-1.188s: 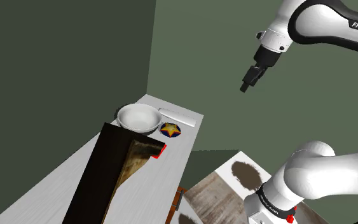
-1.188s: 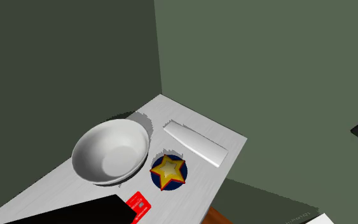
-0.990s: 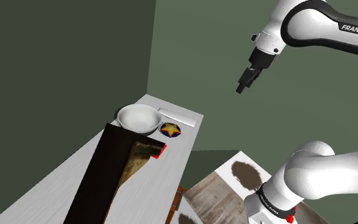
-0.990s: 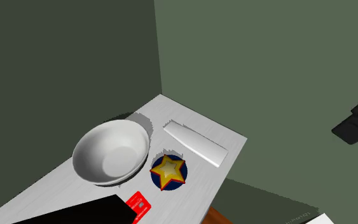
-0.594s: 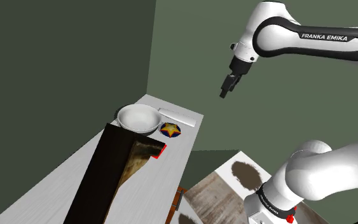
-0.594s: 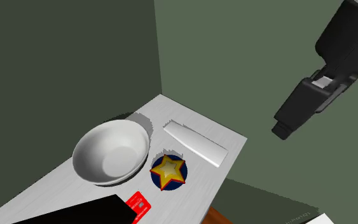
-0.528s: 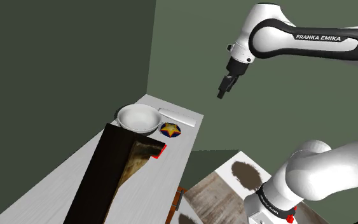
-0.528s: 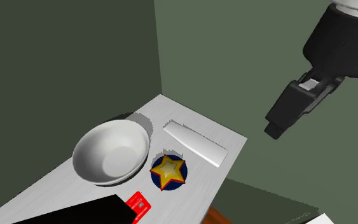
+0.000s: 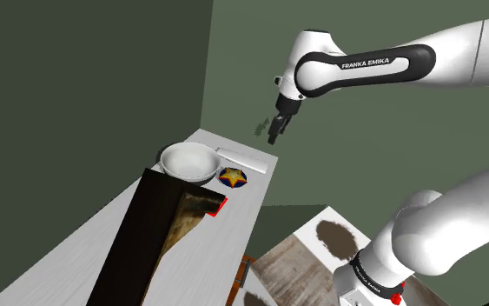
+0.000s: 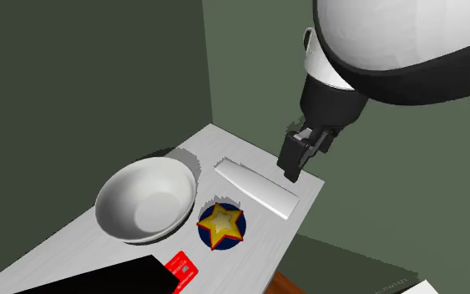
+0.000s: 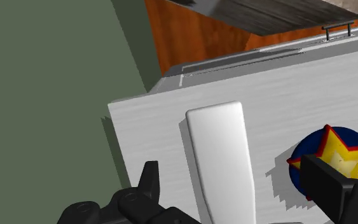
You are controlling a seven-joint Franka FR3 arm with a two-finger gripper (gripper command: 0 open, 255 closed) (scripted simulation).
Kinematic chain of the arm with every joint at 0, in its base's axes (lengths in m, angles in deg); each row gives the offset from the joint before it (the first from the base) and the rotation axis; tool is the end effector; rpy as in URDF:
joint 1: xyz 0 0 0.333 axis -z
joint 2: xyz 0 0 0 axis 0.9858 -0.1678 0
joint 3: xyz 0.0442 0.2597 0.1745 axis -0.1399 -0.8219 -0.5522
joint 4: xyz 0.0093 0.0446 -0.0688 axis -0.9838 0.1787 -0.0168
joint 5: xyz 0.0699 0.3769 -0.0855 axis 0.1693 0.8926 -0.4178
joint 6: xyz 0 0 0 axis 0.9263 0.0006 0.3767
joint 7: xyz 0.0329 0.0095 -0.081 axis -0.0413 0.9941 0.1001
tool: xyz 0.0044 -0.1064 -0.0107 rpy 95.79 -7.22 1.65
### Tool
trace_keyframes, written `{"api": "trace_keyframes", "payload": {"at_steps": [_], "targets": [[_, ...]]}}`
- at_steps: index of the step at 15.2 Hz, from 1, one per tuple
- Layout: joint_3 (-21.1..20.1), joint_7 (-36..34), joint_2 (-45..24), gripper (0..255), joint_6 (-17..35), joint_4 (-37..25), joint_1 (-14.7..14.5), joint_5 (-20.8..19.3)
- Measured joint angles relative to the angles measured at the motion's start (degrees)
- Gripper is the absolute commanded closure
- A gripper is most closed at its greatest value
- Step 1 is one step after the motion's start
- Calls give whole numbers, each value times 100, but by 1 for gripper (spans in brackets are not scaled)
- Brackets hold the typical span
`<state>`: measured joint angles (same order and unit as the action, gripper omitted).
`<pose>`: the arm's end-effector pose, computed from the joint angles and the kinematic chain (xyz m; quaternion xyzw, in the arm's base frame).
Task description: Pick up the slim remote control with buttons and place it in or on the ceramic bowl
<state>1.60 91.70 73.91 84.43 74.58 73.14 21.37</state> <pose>0.4570 0.0327 0.4652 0.9812 0.1922 0.0169 0.0108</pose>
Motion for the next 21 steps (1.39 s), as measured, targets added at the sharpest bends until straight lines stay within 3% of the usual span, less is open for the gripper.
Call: {"api": "trace_keyframes", "payload": {"at_steps": [11, 21], "targets": [[-190, 510, -2136, 0, 936, -974, -288, 137], [-201, 524, -2548, 0, 1488, -828, -296, 141]]}}
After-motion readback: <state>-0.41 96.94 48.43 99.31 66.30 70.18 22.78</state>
